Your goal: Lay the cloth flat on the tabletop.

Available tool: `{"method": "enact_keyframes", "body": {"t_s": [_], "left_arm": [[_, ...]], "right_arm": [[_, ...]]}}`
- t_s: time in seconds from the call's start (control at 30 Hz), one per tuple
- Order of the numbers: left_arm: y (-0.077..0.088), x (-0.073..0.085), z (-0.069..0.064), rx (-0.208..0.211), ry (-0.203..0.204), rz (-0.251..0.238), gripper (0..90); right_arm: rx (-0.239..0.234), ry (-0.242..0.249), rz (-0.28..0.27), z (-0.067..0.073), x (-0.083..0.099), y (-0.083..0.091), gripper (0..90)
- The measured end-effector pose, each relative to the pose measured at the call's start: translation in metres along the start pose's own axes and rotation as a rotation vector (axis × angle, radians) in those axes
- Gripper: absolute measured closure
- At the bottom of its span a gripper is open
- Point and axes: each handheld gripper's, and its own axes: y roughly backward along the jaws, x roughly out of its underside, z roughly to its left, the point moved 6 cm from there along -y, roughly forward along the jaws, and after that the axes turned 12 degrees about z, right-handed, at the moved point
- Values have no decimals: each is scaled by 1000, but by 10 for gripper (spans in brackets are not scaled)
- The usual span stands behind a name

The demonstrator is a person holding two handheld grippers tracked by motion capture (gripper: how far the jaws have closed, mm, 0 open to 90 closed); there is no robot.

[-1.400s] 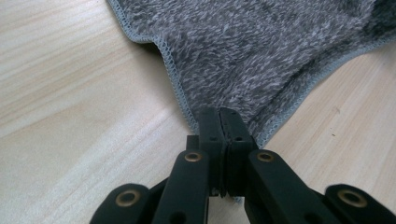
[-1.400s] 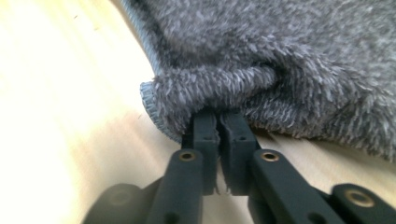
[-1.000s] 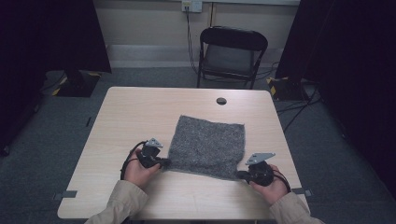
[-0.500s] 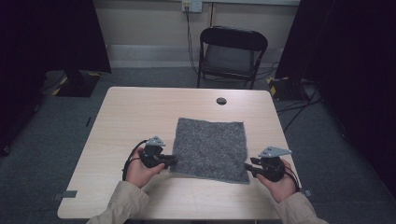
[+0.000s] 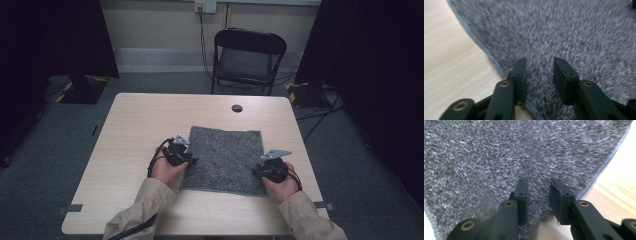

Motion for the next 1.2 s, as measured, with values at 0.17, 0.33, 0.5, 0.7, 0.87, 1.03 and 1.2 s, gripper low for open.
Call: {"method": "enact_keyframes", "body": {"t_s": [0.17,0.33,0.5,0.7,0.87,1.03,1.2], "left_arm": [[4,5,-2,-18,-15,39,883],[14,18,-2,-6,-18,72,898],[23,32,1,-10,5,56,897],[30,42,4,-19,-8,61,897],[34,49,2,-2,-11,54,896],[40,51,2,19,19,11,777],[51,42,9,16,70,-70,384]], "right_arm": [[8,-28,-20,-4,0,1,569],[3,-4,-56,1,-3,12,573],[-23,65,7,18,4,3,663],[-30,102,36,27,11,6,740],[-61,106,58,38,20,12,746],[-59,92,30,46,20,16,523],[-73,42,-25,46,7,19,336]]}}
